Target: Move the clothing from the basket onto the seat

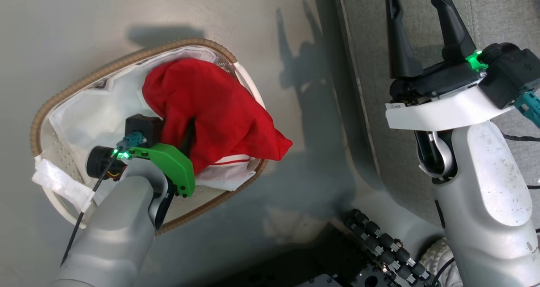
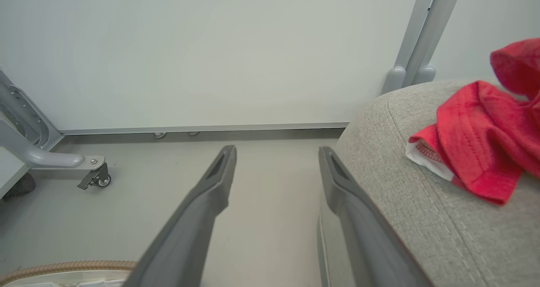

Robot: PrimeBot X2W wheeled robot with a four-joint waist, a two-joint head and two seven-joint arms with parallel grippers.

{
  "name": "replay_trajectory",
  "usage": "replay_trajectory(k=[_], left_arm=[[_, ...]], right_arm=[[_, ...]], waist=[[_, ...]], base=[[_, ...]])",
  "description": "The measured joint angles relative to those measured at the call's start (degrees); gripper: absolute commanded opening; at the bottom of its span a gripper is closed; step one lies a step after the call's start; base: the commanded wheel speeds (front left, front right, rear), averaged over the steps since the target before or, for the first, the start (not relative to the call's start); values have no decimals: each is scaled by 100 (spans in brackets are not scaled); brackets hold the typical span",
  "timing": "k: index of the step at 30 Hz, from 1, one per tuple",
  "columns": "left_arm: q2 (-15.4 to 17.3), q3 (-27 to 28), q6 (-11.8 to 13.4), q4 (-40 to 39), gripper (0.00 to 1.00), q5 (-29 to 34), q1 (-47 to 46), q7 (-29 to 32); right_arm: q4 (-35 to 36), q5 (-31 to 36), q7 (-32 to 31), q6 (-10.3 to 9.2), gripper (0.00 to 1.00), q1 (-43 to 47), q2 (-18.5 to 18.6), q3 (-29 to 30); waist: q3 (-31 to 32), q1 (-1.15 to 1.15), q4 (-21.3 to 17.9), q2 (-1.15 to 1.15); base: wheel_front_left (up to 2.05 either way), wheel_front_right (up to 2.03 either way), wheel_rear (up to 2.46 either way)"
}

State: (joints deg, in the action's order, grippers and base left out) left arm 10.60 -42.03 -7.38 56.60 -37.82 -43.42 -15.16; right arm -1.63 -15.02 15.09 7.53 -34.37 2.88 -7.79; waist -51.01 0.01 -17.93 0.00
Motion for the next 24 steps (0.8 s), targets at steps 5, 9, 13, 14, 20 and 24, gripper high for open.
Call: replay_trajectory(k=[5,9,13,14,20,24], left_arm=[[16,-186,0,-132,0,-302,103,0],[-1,-235,0,-271,0,-397,304,0],[-49,-186,0,-464,0,-407,534,0],[-73,-153,0,-511,0,-405,578,0],[-219,146,0,-886,0,-272,1076,0],[-324,347,0,-1204,0,-90,1379,2]], right_arm=[[-126,26,0,0,100,-2,-3,-11],[-271,74,1,0,100,18,-3,5],[-449,152,0,0,100,157,-4,18],[-472,165,0,0,100,192,-5,25],[-739,269,0,0,100,484,-9,108],[-855,312,0,0,100,720,-8,166]], waist=[[263,0,50,0],[569,0,107,0],[939,0,187,0],[1025,0,208,0],[1672,-1,386,0],[2093,-1,517,0]], base=[[0,0,0],[0,0,0],[0,0,0],[0,0,0],[0,0,0],[0,0,0]])
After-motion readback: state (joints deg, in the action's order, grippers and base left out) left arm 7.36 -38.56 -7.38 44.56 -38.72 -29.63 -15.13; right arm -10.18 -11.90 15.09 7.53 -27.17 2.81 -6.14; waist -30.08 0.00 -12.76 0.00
